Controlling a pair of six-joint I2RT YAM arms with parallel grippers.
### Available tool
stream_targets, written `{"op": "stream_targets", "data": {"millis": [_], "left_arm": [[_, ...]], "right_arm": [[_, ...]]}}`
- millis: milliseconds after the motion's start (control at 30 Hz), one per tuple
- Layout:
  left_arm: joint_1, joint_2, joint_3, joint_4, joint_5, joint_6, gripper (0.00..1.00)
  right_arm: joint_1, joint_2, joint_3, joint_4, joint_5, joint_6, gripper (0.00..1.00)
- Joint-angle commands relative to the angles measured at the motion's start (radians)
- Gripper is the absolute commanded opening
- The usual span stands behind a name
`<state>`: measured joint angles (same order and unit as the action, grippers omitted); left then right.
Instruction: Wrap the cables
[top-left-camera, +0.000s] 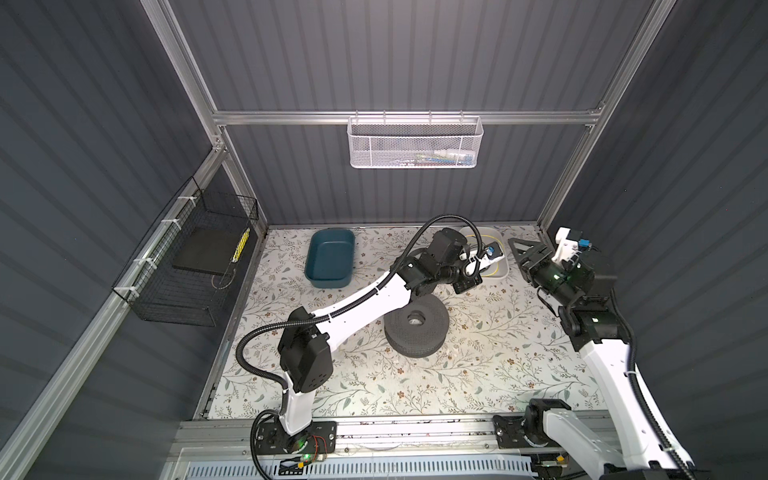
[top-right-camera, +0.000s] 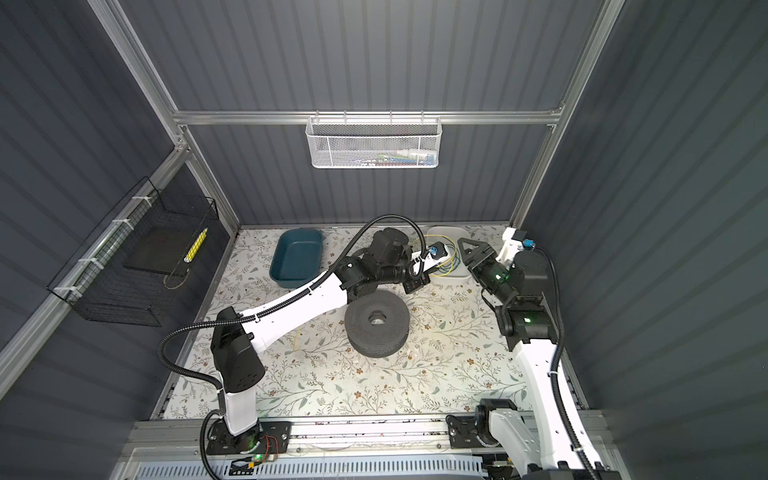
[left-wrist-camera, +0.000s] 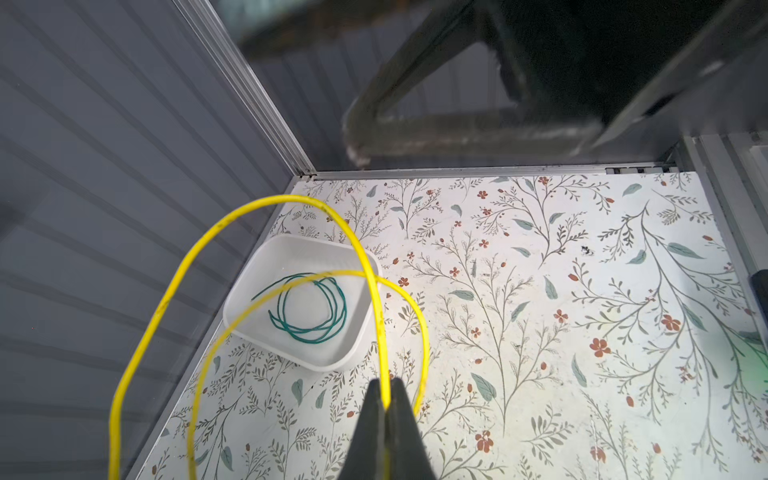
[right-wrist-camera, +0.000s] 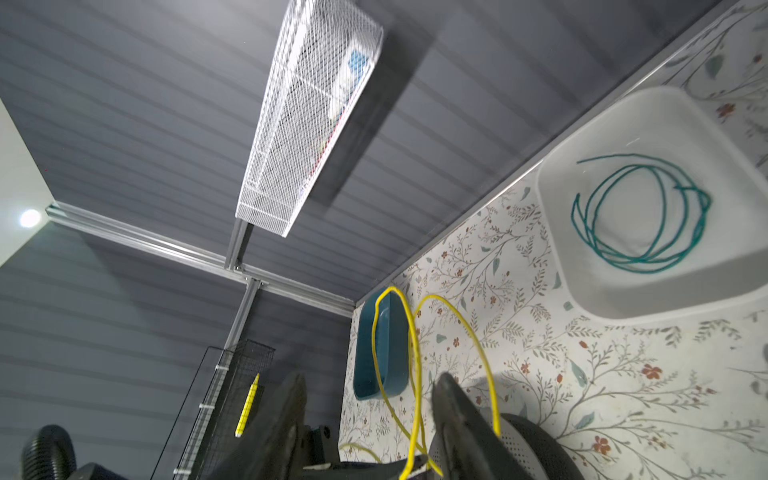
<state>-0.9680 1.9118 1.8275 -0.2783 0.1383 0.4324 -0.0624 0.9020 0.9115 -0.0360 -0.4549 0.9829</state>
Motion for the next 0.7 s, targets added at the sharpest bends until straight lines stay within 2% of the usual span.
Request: {"op": "stream_targets", "data": {"millis": [0,167,333,467,600,667], "left_arm": [[-0.003,-0.054,-0.020,0.053,0.004,-0.029,0.00],[0.001,-0.067,-0.021,0.071,0.019,-0.042,0.00],[0.003,-0.067,-0.012,0.082,0.027,-0.055,0.00],[0.002,-0.062,-0.007,0.090,0.042,-0.069,0.00],[0.002,-0.062,-0.004,0.090,0.044,-0.075,0.00],[0.003,-0.064,-0.003,0.090,0.047,-0.077,0.00]], "right_arm": [[-0.048,-0.021,-0.026,-0.042,-0.034,-0.018,0.52],[-0.059,0.011,-0.098,0.044,-0.141,0.025,0.42],[-0.016,0.073,-0.115,0.115,-0.218,0.034,0.45],[0.009,0.117,-0.111,0.145,-0.222,0.037,0.45],[0.011,0.158,-0.117,0.201,-0.227,0.066,0.37],[0.012,0.178,-0.117,0.235,-0.238,0.081,0.25]]}}
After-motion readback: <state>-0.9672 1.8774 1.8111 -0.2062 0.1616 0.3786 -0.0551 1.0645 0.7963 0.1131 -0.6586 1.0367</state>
